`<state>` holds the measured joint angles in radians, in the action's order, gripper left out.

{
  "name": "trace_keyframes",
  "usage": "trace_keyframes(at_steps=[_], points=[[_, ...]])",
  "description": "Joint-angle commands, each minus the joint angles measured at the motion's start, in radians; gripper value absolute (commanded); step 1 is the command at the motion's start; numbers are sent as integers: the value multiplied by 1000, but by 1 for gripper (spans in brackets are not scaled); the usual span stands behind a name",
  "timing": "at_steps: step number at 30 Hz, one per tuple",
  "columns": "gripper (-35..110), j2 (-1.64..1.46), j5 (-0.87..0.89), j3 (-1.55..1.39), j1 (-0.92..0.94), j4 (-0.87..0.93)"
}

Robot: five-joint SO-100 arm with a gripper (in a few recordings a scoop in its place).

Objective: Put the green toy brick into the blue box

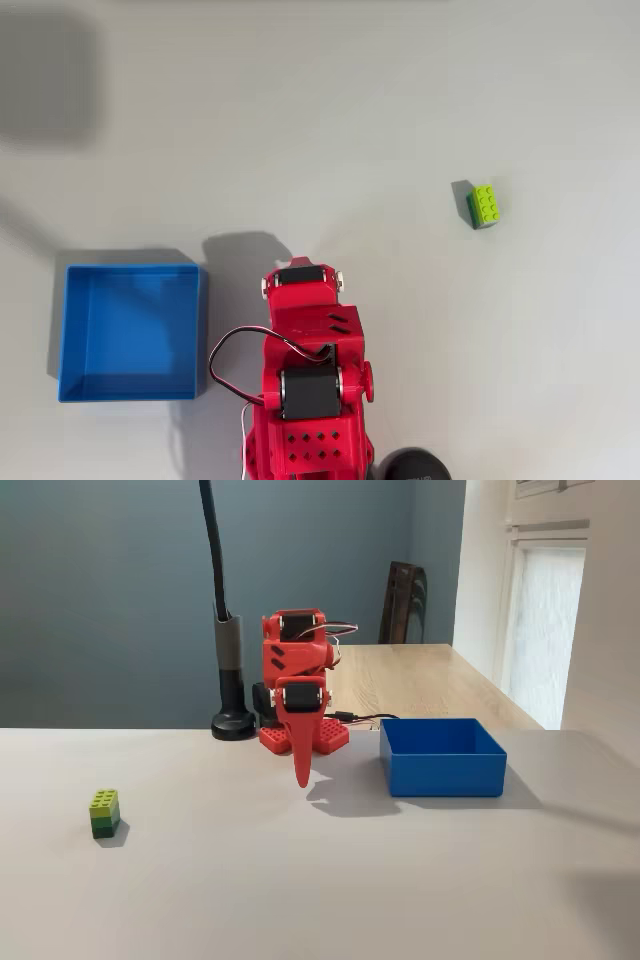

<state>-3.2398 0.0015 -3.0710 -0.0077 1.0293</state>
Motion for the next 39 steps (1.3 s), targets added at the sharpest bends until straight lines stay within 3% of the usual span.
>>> trace_keyframes(at_steps=[1, 14, 39], points=[[0, 3, -9, 2, 5, -34], [0, 46, 55, 213, 43, -37], [9, 1045, 454, 1012, 440, 206]])
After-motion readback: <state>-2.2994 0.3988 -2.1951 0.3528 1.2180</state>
